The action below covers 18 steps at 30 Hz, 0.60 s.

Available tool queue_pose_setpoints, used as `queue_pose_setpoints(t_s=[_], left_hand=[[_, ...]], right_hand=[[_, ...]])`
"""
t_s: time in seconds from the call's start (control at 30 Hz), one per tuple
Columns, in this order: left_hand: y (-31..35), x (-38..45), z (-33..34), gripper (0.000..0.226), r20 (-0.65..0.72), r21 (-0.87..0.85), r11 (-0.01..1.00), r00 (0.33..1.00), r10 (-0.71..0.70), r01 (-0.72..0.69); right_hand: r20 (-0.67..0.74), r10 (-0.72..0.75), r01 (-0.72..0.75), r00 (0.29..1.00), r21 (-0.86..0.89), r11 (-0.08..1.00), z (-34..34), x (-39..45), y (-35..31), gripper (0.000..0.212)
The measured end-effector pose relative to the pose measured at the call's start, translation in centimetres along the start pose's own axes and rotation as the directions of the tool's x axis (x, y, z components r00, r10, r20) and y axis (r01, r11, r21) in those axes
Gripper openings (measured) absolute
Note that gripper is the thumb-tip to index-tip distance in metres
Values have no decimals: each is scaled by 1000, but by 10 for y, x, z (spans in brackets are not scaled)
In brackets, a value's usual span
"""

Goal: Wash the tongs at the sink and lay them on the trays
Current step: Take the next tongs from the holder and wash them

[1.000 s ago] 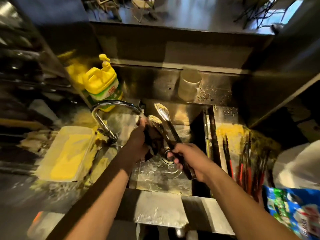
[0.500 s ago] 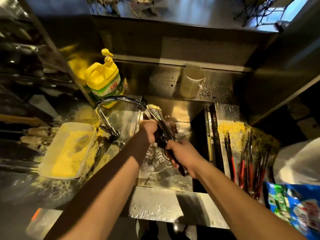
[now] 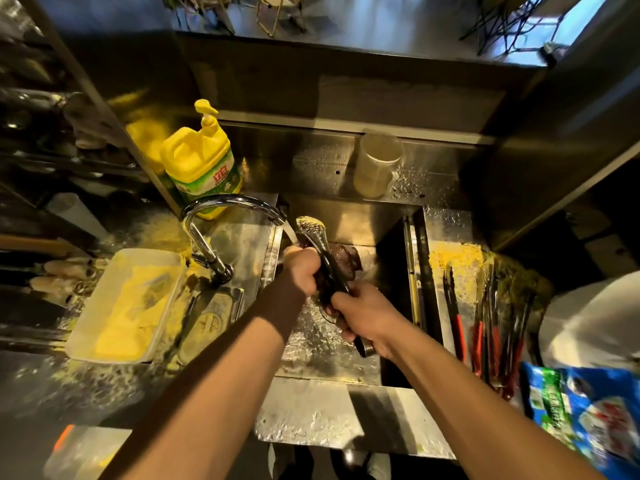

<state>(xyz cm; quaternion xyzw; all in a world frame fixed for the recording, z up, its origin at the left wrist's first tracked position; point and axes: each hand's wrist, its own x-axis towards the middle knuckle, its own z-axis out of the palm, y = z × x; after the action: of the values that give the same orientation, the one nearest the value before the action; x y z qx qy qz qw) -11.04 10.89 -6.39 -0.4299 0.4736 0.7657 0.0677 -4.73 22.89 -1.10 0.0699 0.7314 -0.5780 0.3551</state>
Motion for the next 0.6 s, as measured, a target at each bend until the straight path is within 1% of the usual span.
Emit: queue_pose_setpoints(t_s=[0.07,0.1,0.17,0.23,0.27,0.3,0.37,0.4,0.47,0.53,0.6], left_hand=[[7,4,1,21,-38,-11,1000,999,3,-3],[10,7,3,21,-66,-29,999,998,18,-20],[14,16,3,28,-134,11,1000,991,19,-18],[12,23,-5,18,-201,39,999,979,39,-31],[10,25,-11,17,-201,24,999,979,40,-35],[7,26,-17,22,-178,10,1000,984,28,-27],[-1,27,-27,42,-125,-26,999,992,-26,23],[-3,26,-31,47,-109,-48,997,992,-60,55],[-7,21,-34,49,-83,-56,991,989,-122,118],[-11,13,-34,49,-54,-70,989,990,-131,127],[-15,6,-35,43,9,-128,987,995,-101,101]], right_hand=[[8,19,-19,1000,21,1000,-5,-7,5,13],[13,31,-32,999,35,999,-10,-11,7,13],[45,68,-72,997,87,994,-24,-20,10,13],[90,117,-130,989,151,980,-40,-29,12,21],[100,137,-153,985,177,972,-46,-31,12,26],[96,148,-164,984,200,966,-50,-32,13,30],[64,146,-157,987,227,961,-53,-30,9,31],[45,138,-144,989,242,960,-53,-29,7,29],[40,104,-111,994,260,959,-52,-25,0,19],[63,80,-94,995,275,957,-52,-22,-7,13],[61,86,-102,994,320,942,-53,-18,-10,26]])
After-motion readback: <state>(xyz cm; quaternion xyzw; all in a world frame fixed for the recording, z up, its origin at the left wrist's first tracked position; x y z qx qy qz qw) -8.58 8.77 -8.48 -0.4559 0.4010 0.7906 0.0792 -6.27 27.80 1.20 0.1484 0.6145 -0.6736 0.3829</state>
